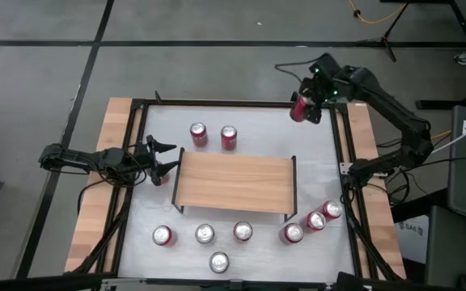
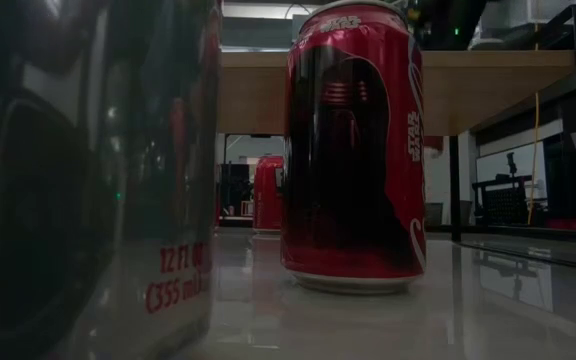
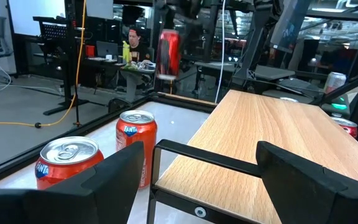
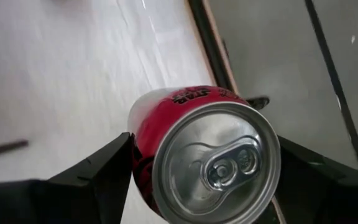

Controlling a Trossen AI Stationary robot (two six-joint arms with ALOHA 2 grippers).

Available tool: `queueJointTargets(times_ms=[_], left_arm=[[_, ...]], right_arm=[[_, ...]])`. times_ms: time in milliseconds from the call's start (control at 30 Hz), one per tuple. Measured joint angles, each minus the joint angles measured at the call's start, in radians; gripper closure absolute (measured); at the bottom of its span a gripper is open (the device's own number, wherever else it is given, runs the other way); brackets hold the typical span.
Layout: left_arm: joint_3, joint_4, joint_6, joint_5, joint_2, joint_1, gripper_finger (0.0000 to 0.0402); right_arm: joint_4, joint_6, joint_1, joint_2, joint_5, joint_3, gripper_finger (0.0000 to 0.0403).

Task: Place canned beverage on shelf
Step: Put the red black soda can on the shelf

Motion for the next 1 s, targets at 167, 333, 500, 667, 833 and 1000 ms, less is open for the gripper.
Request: queueJointTargets(times_ms=[167,333,500,667,833,1000], left_arm=[[0.000,0.000,0.000,0.000,0.000,0.000,0.0097],[0.000,0.000,0.000,0.000,0.000,0.000,0.0097],[0.000,0.000,0.000,0.000,0.000,0.000,0.0097],[0.000,0.000,0.000,0.000,0.000,0.000,0.0097],[0.000,0.000,0.000,0.000,0.000,0.000,0.0097],[0.000,0.000,0.000,0.000,0.000,0.000,0.0097]], right_arm=[[-0.066,0.049,0.048,-0.001,-0.050,0.134,0.0101],[-0.095,0.084,0.183,-0.002,-0.072,0.225,0.0101],[-0.093,0.207,0.339,-0.001,-0.068,0.249,0.0100],[-0.109,0.309,0.490,-0.001,-0.009,0.250,0.0100],[-0.117,0.413,0.618,-0.001,0.004,0.250,0.0100],[-0.130,0.481,0.724,0.010,0.087,0.250,0.0100]])
